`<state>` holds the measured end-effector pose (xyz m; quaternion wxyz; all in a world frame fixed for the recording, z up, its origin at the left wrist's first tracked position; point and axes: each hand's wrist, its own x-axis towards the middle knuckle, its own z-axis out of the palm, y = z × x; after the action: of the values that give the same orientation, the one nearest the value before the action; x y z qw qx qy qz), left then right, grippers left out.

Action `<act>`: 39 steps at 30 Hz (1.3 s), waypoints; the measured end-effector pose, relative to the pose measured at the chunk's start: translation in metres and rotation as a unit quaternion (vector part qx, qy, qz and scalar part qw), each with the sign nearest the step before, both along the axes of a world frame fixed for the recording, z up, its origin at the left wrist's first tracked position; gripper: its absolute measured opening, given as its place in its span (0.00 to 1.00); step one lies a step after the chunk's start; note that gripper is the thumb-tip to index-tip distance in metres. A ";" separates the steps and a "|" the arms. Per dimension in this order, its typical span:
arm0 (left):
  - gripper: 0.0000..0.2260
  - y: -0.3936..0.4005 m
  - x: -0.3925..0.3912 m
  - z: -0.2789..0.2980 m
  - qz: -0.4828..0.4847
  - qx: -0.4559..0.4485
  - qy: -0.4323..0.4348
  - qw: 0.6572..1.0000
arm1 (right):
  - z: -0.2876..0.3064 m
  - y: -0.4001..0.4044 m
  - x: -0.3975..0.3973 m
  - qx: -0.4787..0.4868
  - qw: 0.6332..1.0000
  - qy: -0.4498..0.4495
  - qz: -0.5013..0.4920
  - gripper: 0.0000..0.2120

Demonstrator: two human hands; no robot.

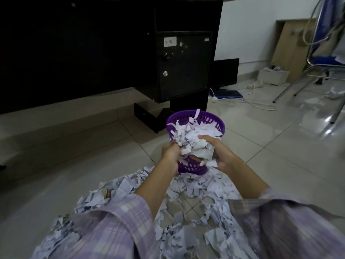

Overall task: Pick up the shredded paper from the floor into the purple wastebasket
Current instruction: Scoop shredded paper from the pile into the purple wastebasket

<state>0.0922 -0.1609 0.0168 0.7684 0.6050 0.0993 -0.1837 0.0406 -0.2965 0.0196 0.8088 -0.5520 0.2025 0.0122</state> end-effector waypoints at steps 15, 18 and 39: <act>0.13 -0.056 0.138 0.011 -0.086 0.455 -0.338 0.820 | -0.018 -0.078 0.174 -0.226 0.972 0.058 -0.007 0.57; 0.19 -0.060 0.151 -0.003 -0.191 0.549 -0.369 0.725 | -0.022 -0.063 0.190 -0.298 0.953 0.032 0.030 0.28; 0.22 -0.074 0.169 -0.019 -0.475 0.643 -0.308 0.516 | -0.056 -0.084 0.184 -0.708 0.613 0.107 0.334 0.32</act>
<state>0.2614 -0.2351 -0.0020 -0.0494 0.9099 -0.3549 -0.2091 0.2248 -0.3806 -0.0362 0.0789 -0.9774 0.0347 0.1929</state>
